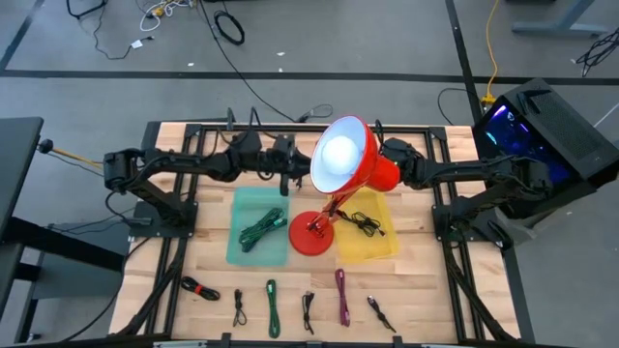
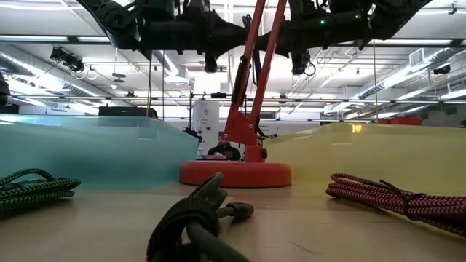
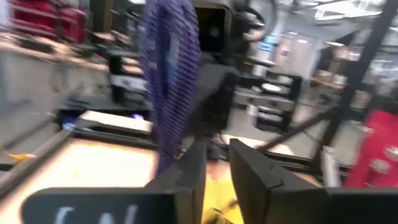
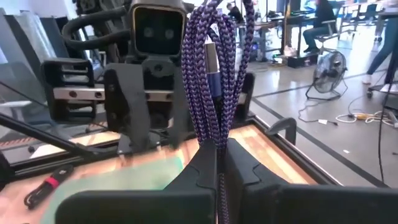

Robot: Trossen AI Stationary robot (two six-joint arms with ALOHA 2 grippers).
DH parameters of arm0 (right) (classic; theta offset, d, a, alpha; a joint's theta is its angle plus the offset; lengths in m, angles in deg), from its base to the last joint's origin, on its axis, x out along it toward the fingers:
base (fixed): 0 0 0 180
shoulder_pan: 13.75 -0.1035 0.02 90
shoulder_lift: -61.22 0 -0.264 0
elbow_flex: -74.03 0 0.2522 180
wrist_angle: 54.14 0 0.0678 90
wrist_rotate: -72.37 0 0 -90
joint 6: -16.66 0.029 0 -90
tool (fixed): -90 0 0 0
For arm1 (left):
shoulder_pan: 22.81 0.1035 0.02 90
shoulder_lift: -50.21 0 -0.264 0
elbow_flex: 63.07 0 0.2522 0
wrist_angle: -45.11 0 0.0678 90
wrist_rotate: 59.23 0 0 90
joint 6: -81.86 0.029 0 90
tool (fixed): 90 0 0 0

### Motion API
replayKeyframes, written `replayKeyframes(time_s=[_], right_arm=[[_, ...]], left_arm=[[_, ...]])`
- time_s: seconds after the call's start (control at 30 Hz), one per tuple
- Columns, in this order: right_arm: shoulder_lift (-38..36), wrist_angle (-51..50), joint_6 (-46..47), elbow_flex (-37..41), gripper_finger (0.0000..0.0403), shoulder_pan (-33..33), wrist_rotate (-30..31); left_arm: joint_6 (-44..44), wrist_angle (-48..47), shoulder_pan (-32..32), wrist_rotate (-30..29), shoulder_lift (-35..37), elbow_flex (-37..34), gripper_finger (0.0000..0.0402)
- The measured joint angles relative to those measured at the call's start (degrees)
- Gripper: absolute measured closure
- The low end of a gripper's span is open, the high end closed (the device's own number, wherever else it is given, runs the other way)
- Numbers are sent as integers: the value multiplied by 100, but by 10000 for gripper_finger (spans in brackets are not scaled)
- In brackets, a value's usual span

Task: Pick & Place USB Port
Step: Put the blue patterned charger cable into the blue bin

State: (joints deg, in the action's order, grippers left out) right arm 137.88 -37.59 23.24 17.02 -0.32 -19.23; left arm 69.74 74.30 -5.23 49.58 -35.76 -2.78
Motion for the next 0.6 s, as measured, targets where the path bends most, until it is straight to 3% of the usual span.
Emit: replayKeyframes(time_s=[0.33, 0.6], right_arm=[[0, -28, 67, 0, 401, 0, 2], [0, -50, 122, 0, 401, -96, -105]], left_arm=[[72, 40, -46, -397, 0, 0, 197], [273, -214, -17, -1012, 0, 0, 174]])
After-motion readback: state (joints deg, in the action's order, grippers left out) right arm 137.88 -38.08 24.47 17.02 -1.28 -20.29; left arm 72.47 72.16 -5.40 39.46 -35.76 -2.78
